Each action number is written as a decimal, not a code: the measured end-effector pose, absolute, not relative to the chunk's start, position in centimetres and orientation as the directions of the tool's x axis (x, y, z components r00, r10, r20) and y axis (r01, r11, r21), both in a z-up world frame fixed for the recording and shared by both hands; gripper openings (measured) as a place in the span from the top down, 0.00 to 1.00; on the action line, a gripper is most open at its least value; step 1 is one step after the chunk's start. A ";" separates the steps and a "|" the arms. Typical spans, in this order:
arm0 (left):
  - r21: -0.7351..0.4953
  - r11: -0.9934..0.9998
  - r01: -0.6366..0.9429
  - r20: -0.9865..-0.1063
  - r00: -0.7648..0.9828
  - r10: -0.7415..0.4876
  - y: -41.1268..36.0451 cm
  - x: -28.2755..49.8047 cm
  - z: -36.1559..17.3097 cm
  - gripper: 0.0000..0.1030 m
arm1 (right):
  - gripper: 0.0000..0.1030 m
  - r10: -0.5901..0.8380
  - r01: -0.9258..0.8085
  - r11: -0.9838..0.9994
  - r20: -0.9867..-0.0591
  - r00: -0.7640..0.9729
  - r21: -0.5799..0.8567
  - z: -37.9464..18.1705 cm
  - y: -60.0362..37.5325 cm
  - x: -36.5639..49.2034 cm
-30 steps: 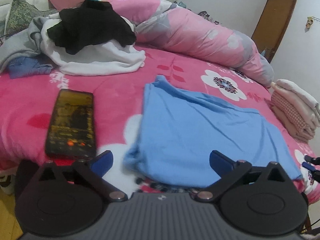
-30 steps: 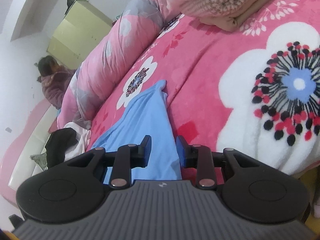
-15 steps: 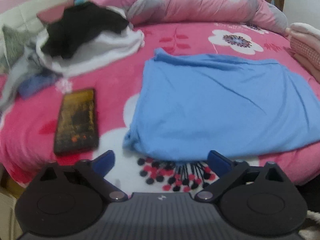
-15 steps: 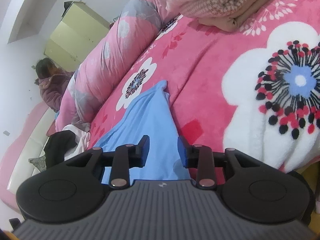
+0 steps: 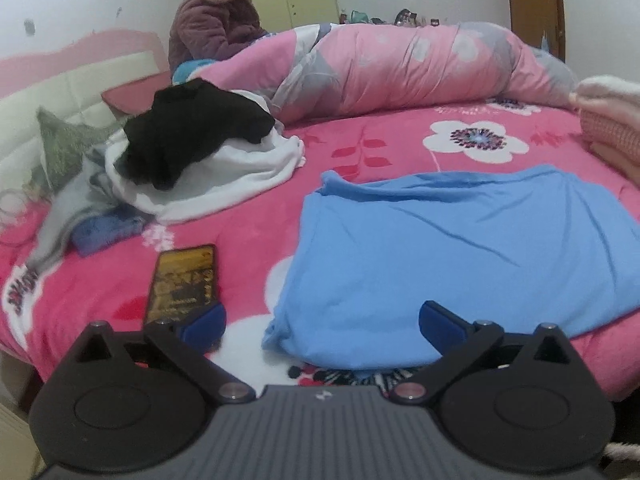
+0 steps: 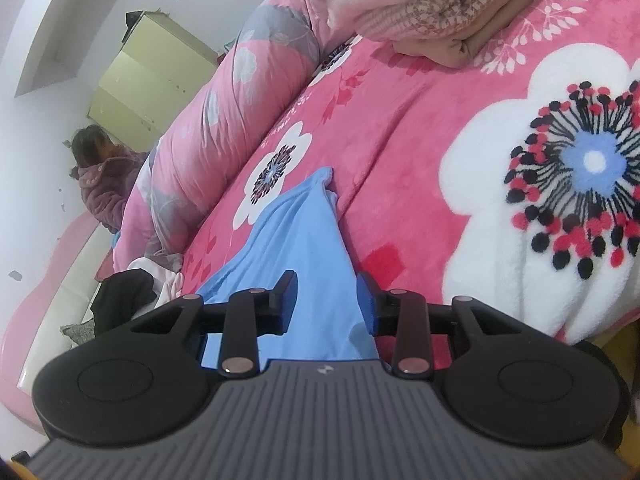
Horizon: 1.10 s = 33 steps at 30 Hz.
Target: Fold clothes
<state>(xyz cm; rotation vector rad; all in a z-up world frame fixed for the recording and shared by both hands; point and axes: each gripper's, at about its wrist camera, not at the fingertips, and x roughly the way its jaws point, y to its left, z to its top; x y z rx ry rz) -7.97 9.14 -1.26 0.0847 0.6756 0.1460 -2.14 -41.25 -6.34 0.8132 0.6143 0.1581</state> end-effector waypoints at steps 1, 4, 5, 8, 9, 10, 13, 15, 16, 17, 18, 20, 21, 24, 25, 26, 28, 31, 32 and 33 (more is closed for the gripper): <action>0.118 0.987 -0.109 -0.625 0.764 0.159 9.3 -7.8 -1.4 0.00 | 0.69 0.359 0.099 0.685 -0.453 0.816 0.721 -6.4 -41.3 -2.2; 0.119 0.985 -0.123 -0.645 0.745 0.171 9.6 -7.4 -1.8 0.00 | 0.69 0.359 0.098 0.686 -0.453 0.816 0.721 -6.3 -41.2 -2.2; 0.119 0.985 -0.123 -0.644 0.746 0.171 9.6 -7.3 -1.9 0.00 | 0.69 0.360 0.098 0.688 -0.454 0.815 0.720 -6.3 -41.2 -2.2; 0.131 0.983 -0.126 -0.633 0.753 0.181 9.6 -7.3 -2.2 0.00 | 0.69 0.360 0.099 0.689 -0.457 0.813 0.718 -6.3 -41.1 -2.1; 0.131 0.984 -0.124 -0.631 0.755 0.179 9.6 -7.3 -2.2 0.00 | 0.68 0.360 0.101 0.688 -0.459 0.812 0.718 -6.4 -41.0 -2.0; 0.120 0.986 -0.120 -0.630 0.758 0.169 9.7 -7.3 -2.3 0.00 | 0.68 0.360 0.103 0.688 -0.461 0.811 0.719 -6.4 -41.0 -2.0; 0.025 0.995 -0.099 -0.611 0.786 0.094 10.3 -8.2 -2.0 0.00 | 0.68 0.359 0.109 0.689 -0.468 0.807 0.717 -6.5 -41.0 -1.8; -0.032 0.996 -0.079 -0.589 0.807 0.045 10.5 -9.0 -1.8 0.00 | 0.68 0.356 0.111 0.689 -0.468 0.809 0.716 -6.5 -41.1 -1.7; -0.042 0.997 -0.071 -0.583 0.812 0.033 10.5 -9.1 -1.7 0.00 | 0.68 0.354 0.114 0.688 -0.468 0.810 0.717 -6.6 -41.1 -1.7; -0.048 0.997 -0.066 -0.583 0.812 0.025 10.5 -9.2 -1.7 0.00 | 0.68 0.351 0.118 0.686 -0.469 0.810 0.718 -6.6 -41.1 -1.7; -0.047 0.997 -0.065 -0.594 0.804 0.024 10.5 -9.1 -1.8 0.00 | 0.67 0.350 0.120 0.686 -0.470 0.810 0.718 -6.6 -41.1 -1.6; -0.046 0.997 -0.064 -0.614 0.789 0.022 10.5 -8.9 -2.1 0.00 | 0.67 0.349 0.122 0.686 -0.472 0.809 0.717 -6.7 -41.1 -1.5; -0.053 0.997 -0.060 -0.629 0.777 0.014 10.6 -8.7 -2.3 0.00 | 0.67 0.348 0.124 0.686 -0.473 0.809 0.717 -6.7 -41.2 -1.4; -0.098 0.994 -0.044 -0.672 0.740 -0.034 11.1 -8.1 -2.9 0.00 | 0.67 0.346 0.128 0.687 -0.477 0.808 0.715 -6.8 -41.2 -1.2; -0.100 0.994 -0.042 -0.668 0.743 -0.036 11.2 -8.1 -2.8 0.00 | 0.67 0.346 0.129 0.687 -0.478 0.808 0.715 -6.8 -41.2 -1.2; -0.103 0.994 -0.040 -0.661 0.750 -0.038 11.3 -8.1 -2.8 0.00 | 0.66 0.344 0.131 0.688 -0.479 0.807 0.714 -6.8 -41.2 -1.1; -0.106 0.994 -0.034 -0.637 0.770 -0.042 11.4 -8.2 -2.5 0.00 | 0.65 0.342 0.134 0.689 -0.483 0.806 0.712 -6.7 -41.1 -0.9; -0.138 0.990 -0.009 -0.617 0.783 -0.079 11.7 -8.1 -2.5 0.00 | 0.63 0.341 0.134 0.692 -0.485 0.806 0.709 -6.7 -41.0 -0.7; -0.145 0.989 -0.006 -0.618 0.782 -0.086 11.7 -8.1 -2.6 0.00 | 0.62 0.342 0.132 0.692 -0.484 0.805 0.709 -6.7 -40.9 -0.6; -0.140 0.990 -0.009 -0.622 0.779 -0.081 11.7 -8.0 -2.6 0.00 | 0.62 0.343 0.132 0.692 -0.485 0.805 0.709 -6.7 -40.8 -0.6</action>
